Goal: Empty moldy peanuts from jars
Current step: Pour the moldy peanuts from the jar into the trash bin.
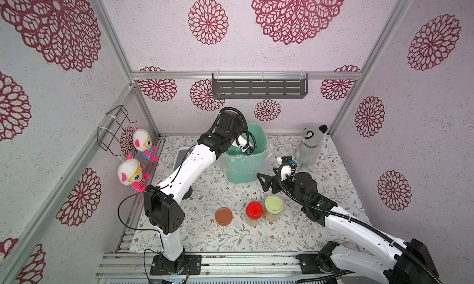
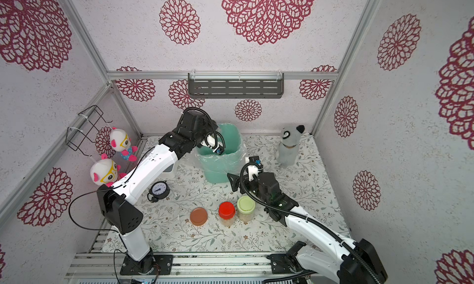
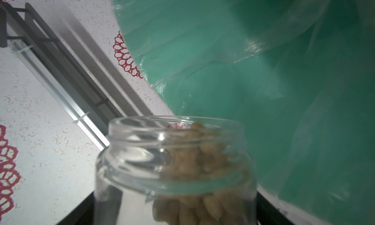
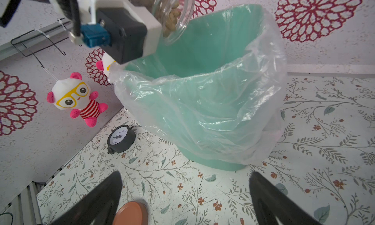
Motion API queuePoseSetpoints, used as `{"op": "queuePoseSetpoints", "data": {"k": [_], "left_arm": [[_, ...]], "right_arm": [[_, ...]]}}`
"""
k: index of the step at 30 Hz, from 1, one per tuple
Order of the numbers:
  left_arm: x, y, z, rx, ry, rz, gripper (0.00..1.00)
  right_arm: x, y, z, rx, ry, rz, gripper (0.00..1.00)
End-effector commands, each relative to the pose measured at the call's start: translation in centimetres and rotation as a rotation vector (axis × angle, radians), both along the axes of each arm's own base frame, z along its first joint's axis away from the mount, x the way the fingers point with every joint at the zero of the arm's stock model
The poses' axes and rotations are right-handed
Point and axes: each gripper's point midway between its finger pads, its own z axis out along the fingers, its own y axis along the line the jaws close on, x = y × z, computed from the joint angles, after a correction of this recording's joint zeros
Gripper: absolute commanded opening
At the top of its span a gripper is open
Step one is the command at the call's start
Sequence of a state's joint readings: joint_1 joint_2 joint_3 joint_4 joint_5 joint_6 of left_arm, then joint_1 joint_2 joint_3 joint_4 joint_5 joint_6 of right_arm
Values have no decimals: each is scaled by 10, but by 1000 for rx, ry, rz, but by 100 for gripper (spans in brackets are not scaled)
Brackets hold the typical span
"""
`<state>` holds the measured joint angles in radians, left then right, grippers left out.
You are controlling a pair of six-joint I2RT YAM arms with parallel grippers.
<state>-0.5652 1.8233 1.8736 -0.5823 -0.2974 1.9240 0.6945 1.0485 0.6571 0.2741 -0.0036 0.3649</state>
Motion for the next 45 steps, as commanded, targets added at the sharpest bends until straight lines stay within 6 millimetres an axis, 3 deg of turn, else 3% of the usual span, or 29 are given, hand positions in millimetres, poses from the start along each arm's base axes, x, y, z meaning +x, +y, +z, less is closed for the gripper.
{"op": "queuePoseSetpoints", "data": {"k": [1, 29, 36, 45], "left_arm": [[-5, -4, 50, -11, -139, -54, 0], [-10, 5, 55, -79, -148, -19, 0], [-7, -2, 82, -500, -115, 57, 0], [-29, 7, 132, -1231, 79, 135, 0]], "right_arm": [[3, -2, 23, 40, -70, -12, 99], [4, -3, 26, 51, -69, -23, 99], [2, -5, 31, 70, -77, -28, 99], [4, -1, 31, 86, -67, -18, 99]]}}
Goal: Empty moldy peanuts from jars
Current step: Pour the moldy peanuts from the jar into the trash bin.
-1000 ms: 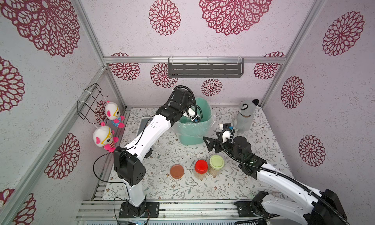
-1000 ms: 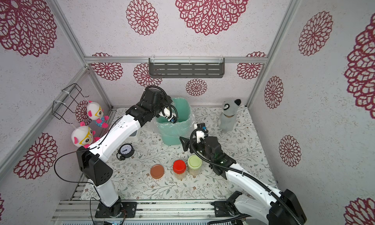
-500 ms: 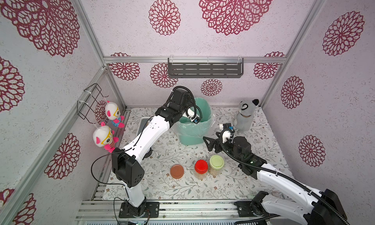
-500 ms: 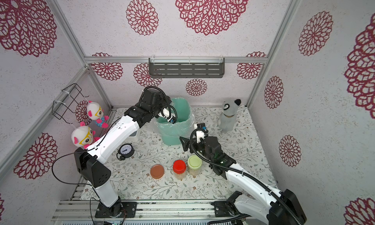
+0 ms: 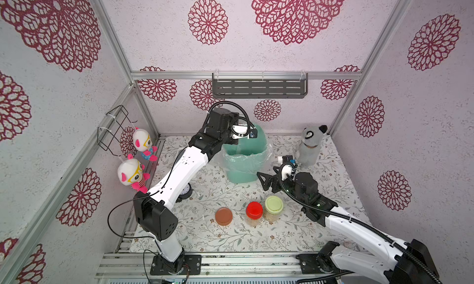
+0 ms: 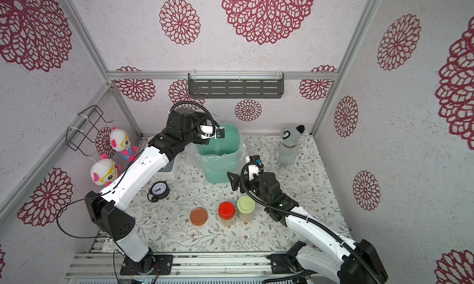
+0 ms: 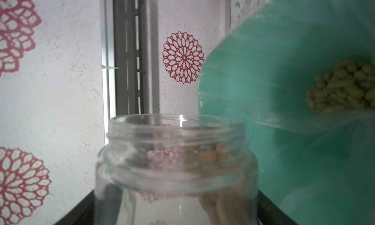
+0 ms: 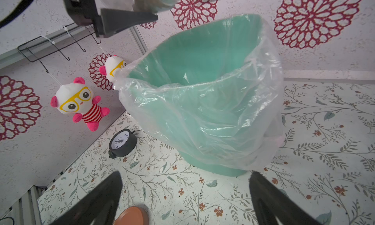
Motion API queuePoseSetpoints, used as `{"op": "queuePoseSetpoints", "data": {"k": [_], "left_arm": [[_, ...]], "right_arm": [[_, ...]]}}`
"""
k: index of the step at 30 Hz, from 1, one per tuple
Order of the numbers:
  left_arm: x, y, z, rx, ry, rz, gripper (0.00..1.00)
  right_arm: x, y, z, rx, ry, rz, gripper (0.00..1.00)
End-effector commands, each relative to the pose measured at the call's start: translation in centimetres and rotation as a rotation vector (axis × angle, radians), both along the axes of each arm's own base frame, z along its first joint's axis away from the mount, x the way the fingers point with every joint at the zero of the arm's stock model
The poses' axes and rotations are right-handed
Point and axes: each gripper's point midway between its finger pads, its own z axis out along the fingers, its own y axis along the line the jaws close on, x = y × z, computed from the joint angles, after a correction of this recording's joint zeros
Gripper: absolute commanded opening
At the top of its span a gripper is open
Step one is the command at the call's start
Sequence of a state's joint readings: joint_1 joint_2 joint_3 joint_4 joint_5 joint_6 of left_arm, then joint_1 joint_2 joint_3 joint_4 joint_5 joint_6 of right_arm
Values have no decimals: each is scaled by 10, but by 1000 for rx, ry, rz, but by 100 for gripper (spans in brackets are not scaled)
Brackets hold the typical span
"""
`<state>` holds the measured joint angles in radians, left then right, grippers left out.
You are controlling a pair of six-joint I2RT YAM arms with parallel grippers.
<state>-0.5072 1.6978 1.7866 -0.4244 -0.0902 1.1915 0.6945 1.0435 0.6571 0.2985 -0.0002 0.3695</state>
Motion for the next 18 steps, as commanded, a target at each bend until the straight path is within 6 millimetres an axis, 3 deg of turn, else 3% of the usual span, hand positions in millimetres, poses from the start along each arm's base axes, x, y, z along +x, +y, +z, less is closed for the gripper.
{"op": "queuePoseSetpoints", "data": {"k": [1, 5, 12, 18], "left_arm": [[-20, 10, 82, -512, -44, 2, 0], [-30, 35, 103, -879, 13, 1, 0], [-39, 89, 110, -1425, 77, -12, 0], [-38, 94, 89, -1406, 121, 20, 0]], "right_arm": [[3, 0, 23, 66, -43, -13, 99], [4, 1, 24, 69, -41, -9, 99], [7, 7, 21, 71, -22, 6, 99], [8, 12, 19, 75, -8, 17, 99]]}}
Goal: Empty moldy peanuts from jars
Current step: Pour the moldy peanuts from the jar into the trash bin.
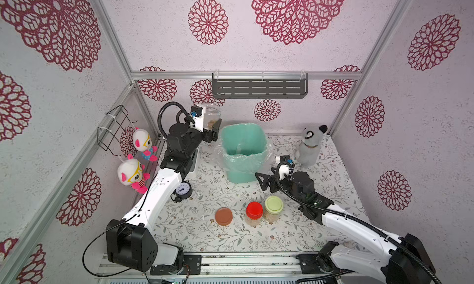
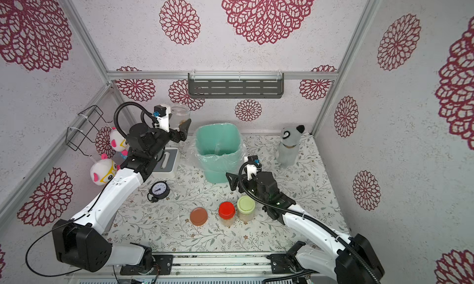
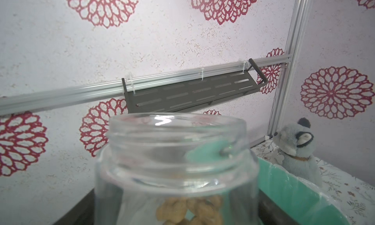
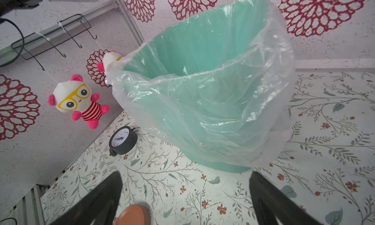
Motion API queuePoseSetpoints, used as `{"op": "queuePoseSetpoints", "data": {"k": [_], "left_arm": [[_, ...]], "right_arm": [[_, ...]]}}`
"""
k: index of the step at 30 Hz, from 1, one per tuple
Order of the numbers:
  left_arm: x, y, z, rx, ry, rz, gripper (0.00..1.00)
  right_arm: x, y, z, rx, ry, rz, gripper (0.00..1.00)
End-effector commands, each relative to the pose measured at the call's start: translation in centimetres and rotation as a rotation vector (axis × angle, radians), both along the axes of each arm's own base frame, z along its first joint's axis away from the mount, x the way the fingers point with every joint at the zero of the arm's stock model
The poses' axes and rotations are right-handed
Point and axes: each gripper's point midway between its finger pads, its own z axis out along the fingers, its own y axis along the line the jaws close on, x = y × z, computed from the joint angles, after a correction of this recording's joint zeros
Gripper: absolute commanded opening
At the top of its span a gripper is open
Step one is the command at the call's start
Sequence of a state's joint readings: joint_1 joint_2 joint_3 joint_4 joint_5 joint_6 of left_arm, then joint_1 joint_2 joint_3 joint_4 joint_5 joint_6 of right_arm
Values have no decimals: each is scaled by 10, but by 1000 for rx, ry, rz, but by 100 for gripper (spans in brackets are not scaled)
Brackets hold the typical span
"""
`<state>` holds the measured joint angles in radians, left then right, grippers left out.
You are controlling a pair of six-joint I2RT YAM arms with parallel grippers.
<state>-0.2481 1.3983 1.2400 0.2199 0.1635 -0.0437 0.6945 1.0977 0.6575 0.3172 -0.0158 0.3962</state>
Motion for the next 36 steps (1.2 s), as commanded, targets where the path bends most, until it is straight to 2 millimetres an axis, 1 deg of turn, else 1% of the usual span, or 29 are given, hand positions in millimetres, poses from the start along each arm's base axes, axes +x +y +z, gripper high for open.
{"op": "queuePoseSetpoints", "data": {"k": [1, 3, 6, 10, 12, 14, 16, 18, 19, 23, 25, 29, 31, 33, 36], "left_arm": [[-21, -5, 52, -86, -125, -63, 0], [-21, -8, 46, 4, -103, -65, 0], [-23, -6, 41, 165, -83, -38, 0], [-27, -4, 41, 406, -85, -24, 0], [-30, -9, 38, 548, -94, -37, 0], [-29, -16, 27, 746, -104, -41, 0], [-26, -21, 21, 889, -108, -43, 0], [-22, -25, 19, 993, -119, -47, 0], [-21, -30, 20, 1041, -138, -53, 0], [-16, -49, 16, 1249, -199, -106, 0], [-14, -58, 9, 1392, -225, -143, 0], [-5, -65, -12, 1690, -285, -223, 0], [2, -69, -19, 1819, -333, -239, 0], [7, -71, -23, 1923, -348, -234, 0], [7, -80, -27, 1991, -371, -247, 0]], "right_arm": [[4, 4, 33, 73, -54, 7, 99], [4, 4, 33, 70, -54, 6, 99], [4, 3, 32, 66, -54, 3, 99], [4, 3, 29, 63, -49, 3, 99], [4, 3, 29, 64, -51, 1, 99], [3, 2, 29, 65, -53, 2, 99], [3, 2, 28, 67, -53, 0, 99], [2, 2, 26, 63, -50, 0, 99], [2, 1, 26, 62, -52, 0, 99], [1, -1, 26, 59, -56, -6, 99], [0, -3, 25, 60, -59, -9, 99], [-1, -4, 24, 60, -59, -9, 99], [-2, -4, 23, 61, -59, -11, 99], [-2, -5, 22, 61, -60, -11, 99], [-2, -4, 22, 64, -59, -8, 99]]}}
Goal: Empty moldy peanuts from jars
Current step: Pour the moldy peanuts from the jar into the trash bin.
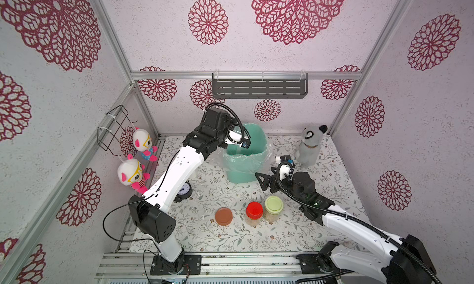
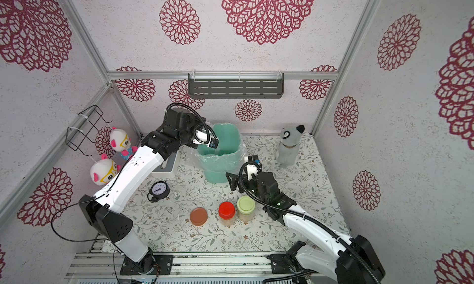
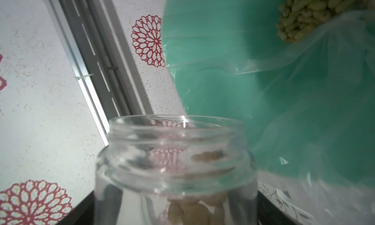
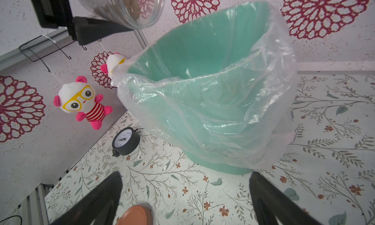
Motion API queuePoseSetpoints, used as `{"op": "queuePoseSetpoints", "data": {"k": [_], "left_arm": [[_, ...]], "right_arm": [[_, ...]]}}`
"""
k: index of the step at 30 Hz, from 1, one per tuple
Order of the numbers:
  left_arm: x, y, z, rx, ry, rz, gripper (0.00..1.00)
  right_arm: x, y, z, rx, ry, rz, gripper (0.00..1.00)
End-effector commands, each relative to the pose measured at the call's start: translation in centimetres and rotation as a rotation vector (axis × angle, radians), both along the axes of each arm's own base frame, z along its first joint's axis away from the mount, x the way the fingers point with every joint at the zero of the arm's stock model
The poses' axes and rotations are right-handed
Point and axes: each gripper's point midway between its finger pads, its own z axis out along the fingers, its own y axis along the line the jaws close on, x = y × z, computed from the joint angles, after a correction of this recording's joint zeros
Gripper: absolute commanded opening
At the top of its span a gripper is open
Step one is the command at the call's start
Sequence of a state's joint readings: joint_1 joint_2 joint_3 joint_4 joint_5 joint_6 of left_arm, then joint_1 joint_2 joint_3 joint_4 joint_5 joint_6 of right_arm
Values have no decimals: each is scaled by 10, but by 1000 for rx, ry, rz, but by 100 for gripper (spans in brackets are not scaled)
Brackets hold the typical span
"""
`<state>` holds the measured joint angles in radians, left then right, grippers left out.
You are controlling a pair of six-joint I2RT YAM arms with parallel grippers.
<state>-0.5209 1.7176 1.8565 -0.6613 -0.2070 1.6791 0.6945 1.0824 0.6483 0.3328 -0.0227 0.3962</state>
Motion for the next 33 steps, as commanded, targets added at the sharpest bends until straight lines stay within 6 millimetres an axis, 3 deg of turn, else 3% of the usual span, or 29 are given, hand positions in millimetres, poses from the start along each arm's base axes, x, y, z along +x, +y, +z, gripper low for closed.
{"op": "queuePoseSetpoints", "data": {"k": [1, 19, 25, 33], "left_arm": [[0, -5, 33, 166, -151, -61, 0], [-2, -21, 50, 220, -244, -116, 0], [0, -31, 71, -211, -230, -2, 0], [-26, -31, 90, -840, -38, 67, 0]], "right_arm": [[0, -3, 17, 51, -43, -13, 99], [-2, -6, 15, 63, -48, -16, 99], [-2, -6, 15, 79, -46, -17, 99], [-1, -3, 18, 78, -46, -12, 99]]}}
